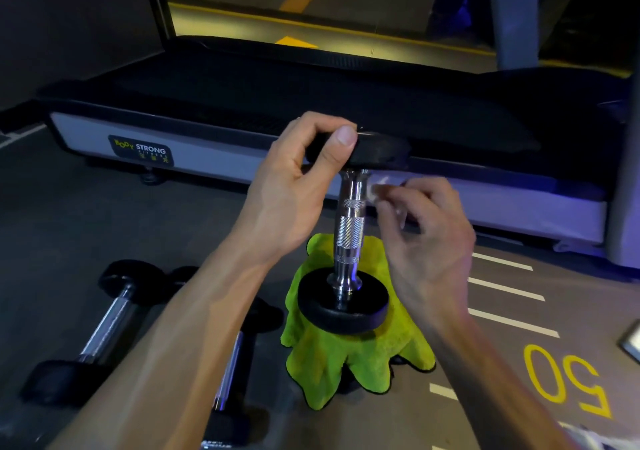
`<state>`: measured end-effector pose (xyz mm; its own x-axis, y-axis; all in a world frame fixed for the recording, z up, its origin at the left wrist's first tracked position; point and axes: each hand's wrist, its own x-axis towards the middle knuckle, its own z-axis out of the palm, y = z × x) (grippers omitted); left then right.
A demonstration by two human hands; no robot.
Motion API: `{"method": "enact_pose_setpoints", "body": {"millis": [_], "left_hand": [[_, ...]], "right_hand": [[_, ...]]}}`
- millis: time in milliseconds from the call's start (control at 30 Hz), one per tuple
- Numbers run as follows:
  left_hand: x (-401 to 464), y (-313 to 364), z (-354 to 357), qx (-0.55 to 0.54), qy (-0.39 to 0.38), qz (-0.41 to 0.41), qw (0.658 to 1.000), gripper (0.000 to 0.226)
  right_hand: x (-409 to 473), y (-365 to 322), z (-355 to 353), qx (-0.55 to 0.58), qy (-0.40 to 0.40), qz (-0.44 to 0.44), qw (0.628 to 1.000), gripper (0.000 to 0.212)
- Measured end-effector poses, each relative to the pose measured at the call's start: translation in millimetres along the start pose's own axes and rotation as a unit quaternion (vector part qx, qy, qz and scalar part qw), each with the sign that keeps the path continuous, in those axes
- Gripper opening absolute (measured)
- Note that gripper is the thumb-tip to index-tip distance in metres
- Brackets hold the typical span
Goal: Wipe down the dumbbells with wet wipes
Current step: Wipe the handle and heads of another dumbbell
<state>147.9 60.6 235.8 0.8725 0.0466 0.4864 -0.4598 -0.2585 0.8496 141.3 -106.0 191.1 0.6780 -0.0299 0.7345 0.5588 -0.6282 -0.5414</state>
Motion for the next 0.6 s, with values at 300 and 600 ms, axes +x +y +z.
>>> {"method": "enact_pose_setpoints", "body": {"millis": [300,600], "left_hand": [[-1,5,5,-0.008,-0.001,0.006,1.000,0.015],[-4,6,5,0.019,-0.013,0.008,1.000,0.021]], "right_hand": [[1,-41,7,0.324,0.063,0.227,0.916,0.010],[-2,-30,-9,0.051,0.029,-0.026,0.998,0.008]]}}
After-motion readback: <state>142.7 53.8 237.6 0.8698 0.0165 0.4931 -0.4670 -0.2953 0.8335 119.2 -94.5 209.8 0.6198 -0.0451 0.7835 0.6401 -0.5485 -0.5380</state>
